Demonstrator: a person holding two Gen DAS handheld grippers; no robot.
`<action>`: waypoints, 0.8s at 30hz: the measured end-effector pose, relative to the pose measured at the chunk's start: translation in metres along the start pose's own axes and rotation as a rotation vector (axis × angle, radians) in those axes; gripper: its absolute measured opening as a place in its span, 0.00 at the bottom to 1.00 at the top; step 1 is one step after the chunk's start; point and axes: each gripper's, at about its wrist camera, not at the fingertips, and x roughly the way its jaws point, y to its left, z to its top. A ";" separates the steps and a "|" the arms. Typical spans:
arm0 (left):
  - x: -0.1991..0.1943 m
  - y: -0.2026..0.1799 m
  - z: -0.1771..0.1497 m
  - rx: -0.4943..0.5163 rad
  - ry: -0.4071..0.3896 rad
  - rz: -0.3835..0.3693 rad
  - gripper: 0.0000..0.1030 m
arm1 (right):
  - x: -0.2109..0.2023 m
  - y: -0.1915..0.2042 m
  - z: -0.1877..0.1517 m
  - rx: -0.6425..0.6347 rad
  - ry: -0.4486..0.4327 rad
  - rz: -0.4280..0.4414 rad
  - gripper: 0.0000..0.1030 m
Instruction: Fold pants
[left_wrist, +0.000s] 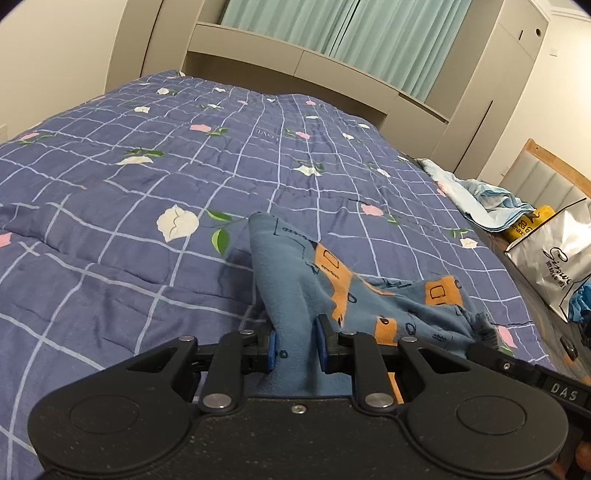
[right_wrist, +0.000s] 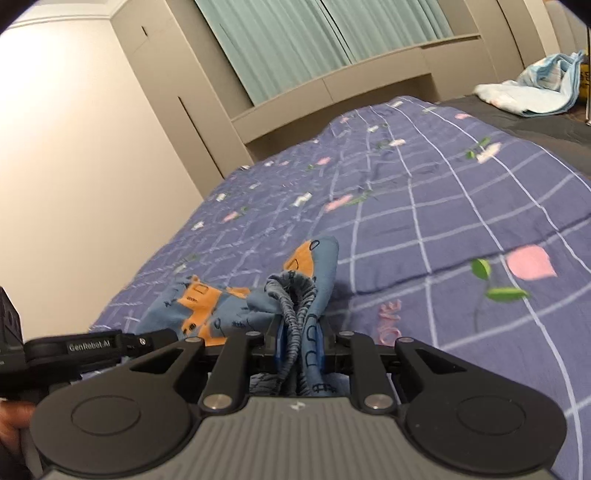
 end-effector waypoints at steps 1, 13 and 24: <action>0.000 0.002 0.000 -0.006 0.002 0.000 0.30 | 0.002 0.000 -0.001 0.005 0.002 -0.006 0.21; -0.037 -0.005 -0.011 0.014 -0.052 0.039 0.94 | -0.019 0.018 -0.010 -0.100 -0.056 -0.099 0.79; -0.104 -0.015 -0.038 0.080 -0.147 0.094 0.99 | -0.068 0.050 -0.021 -0.206 -0.143 -0.117 1.00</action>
